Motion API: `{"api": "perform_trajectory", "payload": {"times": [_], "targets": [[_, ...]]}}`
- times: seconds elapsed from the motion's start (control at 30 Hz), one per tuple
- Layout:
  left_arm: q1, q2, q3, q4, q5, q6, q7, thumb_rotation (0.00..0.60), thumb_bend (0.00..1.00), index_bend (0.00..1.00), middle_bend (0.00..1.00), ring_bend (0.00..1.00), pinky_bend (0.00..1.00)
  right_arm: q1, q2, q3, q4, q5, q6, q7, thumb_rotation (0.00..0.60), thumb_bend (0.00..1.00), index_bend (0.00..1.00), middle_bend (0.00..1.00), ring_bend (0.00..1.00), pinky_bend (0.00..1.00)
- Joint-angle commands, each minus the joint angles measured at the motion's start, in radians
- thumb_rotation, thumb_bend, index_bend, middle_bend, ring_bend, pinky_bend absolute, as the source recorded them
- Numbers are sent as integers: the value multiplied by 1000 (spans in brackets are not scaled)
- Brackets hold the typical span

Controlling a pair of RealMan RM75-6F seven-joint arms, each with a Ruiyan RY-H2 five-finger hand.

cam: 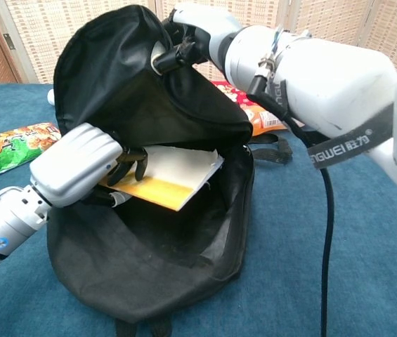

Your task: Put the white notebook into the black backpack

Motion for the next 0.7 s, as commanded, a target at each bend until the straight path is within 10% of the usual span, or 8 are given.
{"api": "perform_trajectory", "payload": {"times": [0.03,0.4,0.7], "targets": [[-10,8,2,-17,-2,-39,33,600,442,753,787,691,433,0,-1,-1,0,0,1,-2,600,867,639,388,412,317],[9,62,-44,-181,-46,-47,126,600,54,492,557,566,394,-3,1,-3,9,1,2,0,600,867,632,384,410,317],[63,141,-53,-346,-70,-41,193,600,0,247,341,397,378,-3,3,2,20,9,-1,0,600,870,625,380,409,317]]}}
